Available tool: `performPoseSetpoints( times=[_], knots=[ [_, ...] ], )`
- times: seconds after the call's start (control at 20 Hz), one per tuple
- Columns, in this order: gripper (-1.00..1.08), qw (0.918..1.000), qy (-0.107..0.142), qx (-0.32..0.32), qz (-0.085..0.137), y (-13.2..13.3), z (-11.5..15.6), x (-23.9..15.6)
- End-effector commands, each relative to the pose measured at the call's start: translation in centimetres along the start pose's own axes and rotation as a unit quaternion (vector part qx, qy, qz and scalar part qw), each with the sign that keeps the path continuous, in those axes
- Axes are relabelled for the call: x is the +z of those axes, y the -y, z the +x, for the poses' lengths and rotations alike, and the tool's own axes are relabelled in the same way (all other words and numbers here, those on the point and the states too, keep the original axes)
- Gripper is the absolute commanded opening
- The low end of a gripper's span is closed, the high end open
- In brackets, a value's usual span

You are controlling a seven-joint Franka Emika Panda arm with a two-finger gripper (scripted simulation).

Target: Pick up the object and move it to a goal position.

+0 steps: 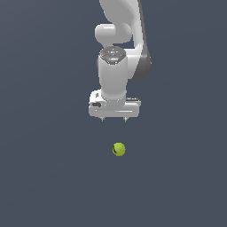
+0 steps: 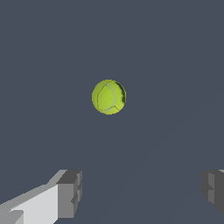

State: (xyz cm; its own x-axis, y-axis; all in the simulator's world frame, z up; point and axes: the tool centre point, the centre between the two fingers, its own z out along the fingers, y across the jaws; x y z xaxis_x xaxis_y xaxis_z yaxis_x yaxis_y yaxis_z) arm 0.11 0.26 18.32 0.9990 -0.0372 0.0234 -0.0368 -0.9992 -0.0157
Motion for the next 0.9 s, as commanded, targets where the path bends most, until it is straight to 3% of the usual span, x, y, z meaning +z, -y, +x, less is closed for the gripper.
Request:
performPoseSetpoints(
  times=[0.0,0.4,0.85],
  knots=[
    [1.00,1.0000,0.000,0.000,0.000,0.0,0.0,0.0],
    [1.00,0.9992,0.011,-0.037,0.008,3.3,-0.7,0.4],
    [1.00,0.9996,0.011,-0.026,0.007,3.3,-0.1,0.9]
  ],
)
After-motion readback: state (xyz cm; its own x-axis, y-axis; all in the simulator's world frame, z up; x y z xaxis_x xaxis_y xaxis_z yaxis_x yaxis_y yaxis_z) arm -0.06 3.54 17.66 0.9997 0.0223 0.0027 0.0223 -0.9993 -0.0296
